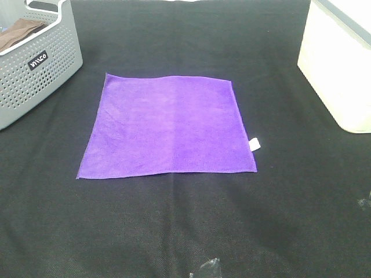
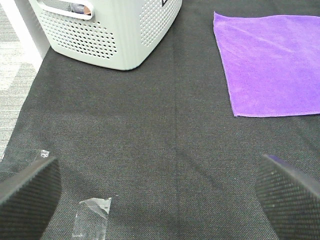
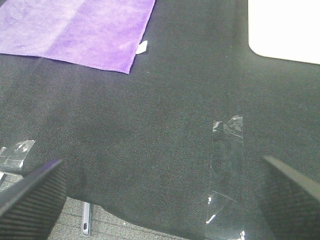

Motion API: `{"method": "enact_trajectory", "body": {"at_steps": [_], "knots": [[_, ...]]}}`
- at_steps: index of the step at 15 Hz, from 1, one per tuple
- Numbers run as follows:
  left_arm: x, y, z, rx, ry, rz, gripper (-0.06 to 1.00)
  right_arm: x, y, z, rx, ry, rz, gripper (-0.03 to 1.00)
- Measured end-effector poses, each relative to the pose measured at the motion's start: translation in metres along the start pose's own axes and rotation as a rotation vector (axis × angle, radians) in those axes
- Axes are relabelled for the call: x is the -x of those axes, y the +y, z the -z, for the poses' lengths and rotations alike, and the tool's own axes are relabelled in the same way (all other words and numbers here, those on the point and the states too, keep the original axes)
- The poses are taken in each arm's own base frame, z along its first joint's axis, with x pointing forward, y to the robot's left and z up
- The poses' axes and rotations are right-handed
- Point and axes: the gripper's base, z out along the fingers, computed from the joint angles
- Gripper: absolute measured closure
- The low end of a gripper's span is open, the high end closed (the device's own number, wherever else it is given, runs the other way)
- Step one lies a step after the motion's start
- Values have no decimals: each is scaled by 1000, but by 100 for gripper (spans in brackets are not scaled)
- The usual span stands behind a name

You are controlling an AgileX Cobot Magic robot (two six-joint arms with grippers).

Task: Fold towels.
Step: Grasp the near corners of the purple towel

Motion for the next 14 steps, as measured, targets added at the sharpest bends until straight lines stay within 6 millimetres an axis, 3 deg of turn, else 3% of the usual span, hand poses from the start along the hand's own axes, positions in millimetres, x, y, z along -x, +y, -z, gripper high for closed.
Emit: {"method": "enact_trajectory", "body": {"at_steps": [14], "knots": [[0, -1, 0, -6, 0, 3, -4, 0, 0, 0, 0, 0, 0, 1]]}}
